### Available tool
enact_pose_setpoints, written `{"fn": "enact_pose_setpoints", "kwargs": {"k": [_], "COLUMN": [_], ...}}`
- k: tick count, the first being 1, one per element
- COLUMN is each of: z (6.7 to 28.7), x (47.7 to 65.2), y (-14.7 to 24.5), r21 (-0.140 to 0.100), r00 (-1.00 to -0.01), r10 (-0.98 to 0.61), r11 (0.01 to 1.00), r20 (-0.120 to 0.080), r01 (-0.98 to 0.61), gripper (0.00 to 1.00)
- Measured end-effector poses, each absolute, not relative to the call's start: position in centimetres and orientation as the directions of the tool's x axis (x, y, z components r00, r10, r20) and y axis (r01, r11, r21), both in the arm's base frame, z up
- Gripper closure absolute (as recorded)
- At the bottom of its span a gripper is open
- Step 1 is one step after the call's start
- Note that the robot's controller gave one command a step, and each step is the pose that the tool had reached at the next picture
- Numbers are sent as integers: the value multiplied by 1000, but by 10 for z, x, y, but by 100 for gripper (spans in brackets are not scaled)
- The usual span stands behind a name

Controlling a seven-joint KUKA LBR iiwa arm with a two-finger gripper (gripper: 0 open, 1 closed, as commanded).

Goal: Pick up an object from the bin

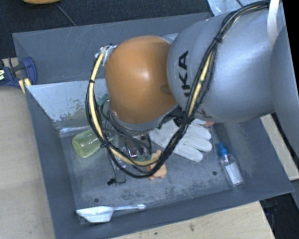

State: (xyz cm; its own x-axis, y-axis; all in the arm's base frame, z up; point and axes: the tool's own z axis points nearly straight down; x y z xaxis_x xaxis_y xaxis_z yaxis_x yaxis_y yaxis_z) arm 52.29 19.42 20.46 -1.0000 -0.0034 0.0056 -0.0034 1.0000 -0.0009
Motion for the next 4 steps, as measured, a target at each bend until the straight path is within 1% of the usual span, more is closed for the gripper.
{"fn": "enact_pose_setpoints", "kwargs": {"k": [1,2,3,4], "z": [209,146,125,125], "x": [525,506,495,482], "y": [193,213,217,235], "r21": [1,2,0,0], "r00": [-1000,-996,-997,-997], "r10": [1,-84,-83,-73], "r11": [1000,996,997,997], "r20": [-3,-6,1,1], "r01": [1,-84,-83,-73], "gripper": [0,0,0,0]}}
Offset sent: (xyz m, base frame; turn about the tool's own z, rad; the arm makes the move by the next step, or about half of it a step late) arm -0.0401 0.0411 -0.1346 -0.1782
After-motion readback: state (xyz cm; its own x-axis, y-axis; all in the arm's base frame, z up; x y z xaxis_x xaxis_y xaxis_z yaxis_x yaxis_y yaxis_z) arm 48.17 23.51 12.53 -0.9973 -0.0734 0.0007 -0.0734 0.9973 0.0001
